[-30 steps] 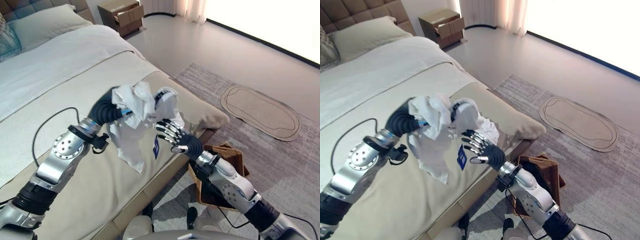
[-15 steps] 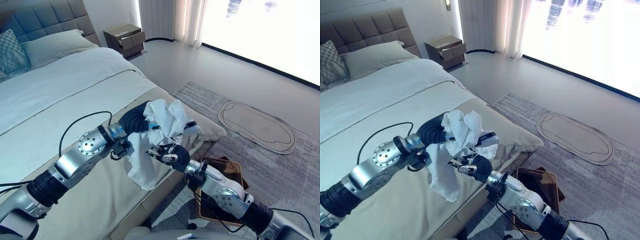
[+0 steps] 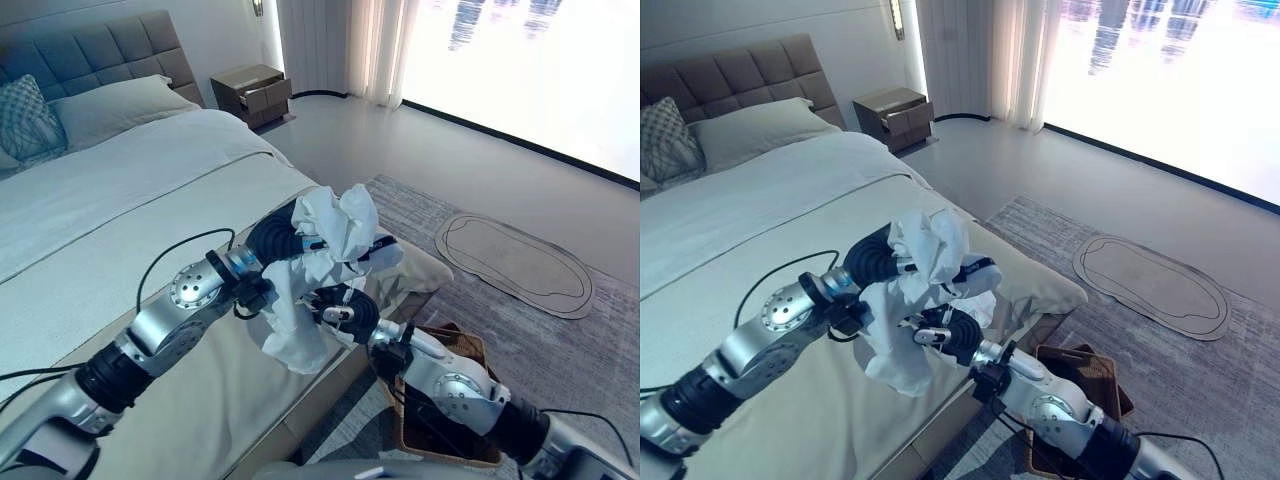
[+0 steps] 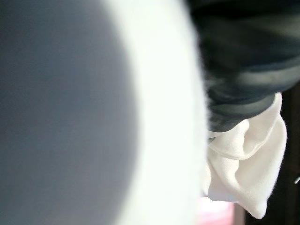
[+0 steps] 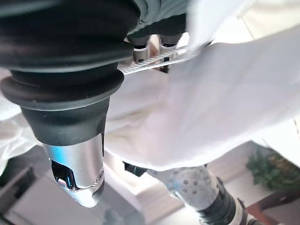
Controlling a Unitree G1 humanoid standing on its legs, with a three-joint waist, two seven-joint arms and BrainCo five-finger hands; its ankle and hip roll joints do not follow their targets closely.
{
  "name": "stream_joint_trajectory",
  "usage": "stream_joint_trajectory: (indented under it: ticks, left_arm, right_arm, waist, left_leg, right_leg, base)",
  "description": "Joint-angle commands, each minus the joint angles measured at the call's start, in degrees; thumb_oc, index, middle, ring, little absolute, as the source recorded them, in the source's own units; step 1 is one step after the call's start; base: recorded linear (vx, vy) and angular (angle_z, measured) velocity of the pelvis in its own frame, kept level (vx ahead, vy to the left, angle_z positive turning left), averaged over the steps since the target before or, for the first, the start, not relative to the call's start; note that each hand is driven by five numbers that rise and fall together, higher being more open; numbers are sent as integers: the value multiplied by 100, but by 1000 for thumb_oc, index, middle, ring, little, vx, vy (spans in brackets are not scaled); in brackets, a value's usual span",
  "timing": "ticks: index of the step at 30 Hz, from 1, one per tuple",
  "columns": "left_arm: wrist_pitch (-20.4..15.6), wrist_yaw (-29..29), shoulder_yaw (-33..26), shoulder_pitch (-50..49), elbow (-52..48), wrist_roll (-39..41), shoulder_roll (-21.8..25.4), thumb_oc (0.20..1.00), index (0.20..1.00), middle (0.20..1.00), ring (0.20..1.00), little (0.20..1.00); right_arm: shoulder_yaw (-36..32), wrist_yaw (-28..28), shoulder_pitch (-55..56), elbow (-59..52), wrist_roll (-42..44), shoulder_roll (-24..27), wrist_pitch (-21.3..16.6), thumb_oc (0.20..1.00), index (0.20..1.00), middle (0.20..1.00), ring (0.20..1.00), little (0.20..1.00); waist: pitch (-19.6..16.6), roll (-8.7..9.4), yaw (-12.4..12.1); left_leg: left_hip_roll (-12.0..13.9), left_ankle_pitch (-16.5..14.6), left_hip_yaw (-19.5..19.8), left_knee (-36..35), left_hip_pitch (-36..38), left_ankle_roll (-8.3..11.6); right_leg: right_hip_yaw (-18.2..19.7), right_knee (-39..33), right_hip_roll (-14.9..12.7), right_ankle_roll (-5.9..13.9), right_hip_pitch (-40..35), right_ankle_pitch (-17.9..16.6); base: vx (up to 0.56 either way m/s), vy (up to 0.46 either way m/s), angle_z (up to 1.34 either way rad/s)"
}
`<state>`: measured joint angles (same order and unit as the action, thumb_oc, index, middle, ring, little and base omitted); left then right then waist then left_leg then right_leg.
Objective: Pick up clothes into the bucket
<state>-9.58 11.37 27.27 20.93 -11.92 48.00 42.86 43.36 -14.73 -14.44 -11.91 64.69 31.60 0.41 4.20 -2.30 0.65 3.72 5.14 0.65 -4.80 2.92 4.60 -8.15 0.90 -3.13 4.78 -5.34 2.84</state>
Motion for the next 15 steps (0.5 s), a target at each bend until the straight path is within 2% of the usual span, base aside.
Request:
stream_joint_trajectory:
  ticks: [1, 2, 3, 4, 5, 6, 7, 8, 9, 11, 15]
  left_arm:
    - [-495, -320, -585, 147, 407, -258, -252, 200, 200, 200, 200, 200]
    - [-584, -508, -1039, -20, 696, -555, -431, 200, 200, 200, 200, 200]
    - [-584, -510, -1038, -23, 694, -558, -436, 200, 200, 200, 200, 200]
    - [-664, -663, -1460, -174, 951, -800, -609, 200, 200, 200, 200, 200]
    - [-663, -664, -1457, -176, 950, -802, -613, 200, 200, 200, 200, 200]
    - [-753, -804, -1826, -285, 1100, -1108, -732, 200, 200, 200, 200, 200]
    - [-753, -807, -1822, -287, 1098, -1112, -737, 200, 200, 200, 200, 200]
    - [-863, -957, -2170, -381, 1163, -1495, -734, 200, 200, 200, 200, 200]
    - [-862, -960, -2166, -383, 1161, -1499, -738, 200, 200, 200, 200, 200]
    - [-1060, -1228, -2555, -375, 1250, -1996, -688, 200, 200, 200, 200, 200]
    - [-1137, -1319, -2810, -447, 1301, -2029, -726, 200, 200, 200, 200, 200]
  right_arm:
    - [-461, -491, -445, -989, -6, -273, -321, 1000, 1000, 1000, 1000, 1000]
    - [-816, -669, -121, -1017, -76, -51, -307, 1000, 1000, 1000, 1000, 1000]
    - [-818, -668, -114, -1022, -76, -45, -305, 1000, 1000, 1000, 1000, 1000]
    - [-1276, -760, 319, -986, -176, 119, -284, 1000, 1000, 1000, 1000, 1000]
    - [-1280, -759, 326, -991, -177, 124, -282, 1000, 1000, 1000, 1000, 1000]
    - [-1775, -818, 774, -901, -314, 246, -307, 1000, 1000, 1000, 1000, 1000]
    - [-1780, -817, 784, -907, -314, 250, -305, 1000, 1000, 1000, 1000, 1000]
    - [-2300, -854, 1219, -833, -449, 305, -296, 1000, 1000, 1000, 1000, 1000]
    - [-2304, -854, 1227, -838, -450, 307, -294, 1000, 1000, 1000, 1000, 1000]
    - [-2973, -785, 1657, -638, -630, 277, -353, 1000, 1000, 1000, 1000, 1000]
    - [-3535, -643, 1913, -556, -824, 175, -470, 1000, 1000, 1000, 1000, 1000]
  waist:
    - [-48, 392, 172]
    - [-92, 402, 206]
    - [-91, 398, 202]
    - [-143, 397, 269]
    - [-144, 393, 265]
    - [-192, 393, 331]
    - [-193, 389, 326]
    - [-241, 390, 398]
    - [-242, 389, 394]
    - [-306, 365, 498]
    - [-351, 338, 584]
  left_leg:
    - [-231, -598, -219, 282, 264, -96]
    - [-238, -610, -261, 278, 282, -100]
    - [-237, -612, -263, 277, 287, -100]
    - [-242, -626, -308, 259, 320, -104]
    - [-240, -628, -310, 257, 323, -104]
    - [-242, -636, -353, 242, 347, -103]
    - [-241, -638, -355, 241, 351, -102]
    - [-247, -653, -376, 220, 385, -104]
    - [-246, -654, -377, 220, 387, -104]
    - [-253, -681, -416, 206, 424, -103]
    - [-275, -709, -454, 197, 452, -118]
  right_leg:
    - [84, -408, -58, 127, 3, -295]
    - [111, -426, -62, 144, -11, -309]
    - [113, -427, -61, 144, -15, -309]
    - [145, -437, -64, 156, -16, -318]
    - [147, -437, -62, 156, -18, -317]
    - [159, -452, -66, 171, -18, -318]
    - [160, -452, -65, 171, -21, -316]
    - [186, -450, -69, 185, -26, -316]
    - [187, -450, -68, 185, -28, -315]
    - [212, -443, -84, 201, -42, -314]
    - [250, -423, -98, 211, -34, -322]
  base:
    - [5, 20, -11]
    - [6, 10, -9]
    - [12, 26, -10]
    - [9, 17, -4]
    - [18, 29, -5]
    - [12, 12, -5]
    - [30, 21, -10]
    - [20, 9, -16]
    - [41, 21, -20]
    - [29, 21, -11]
    - [13, 19, -11]
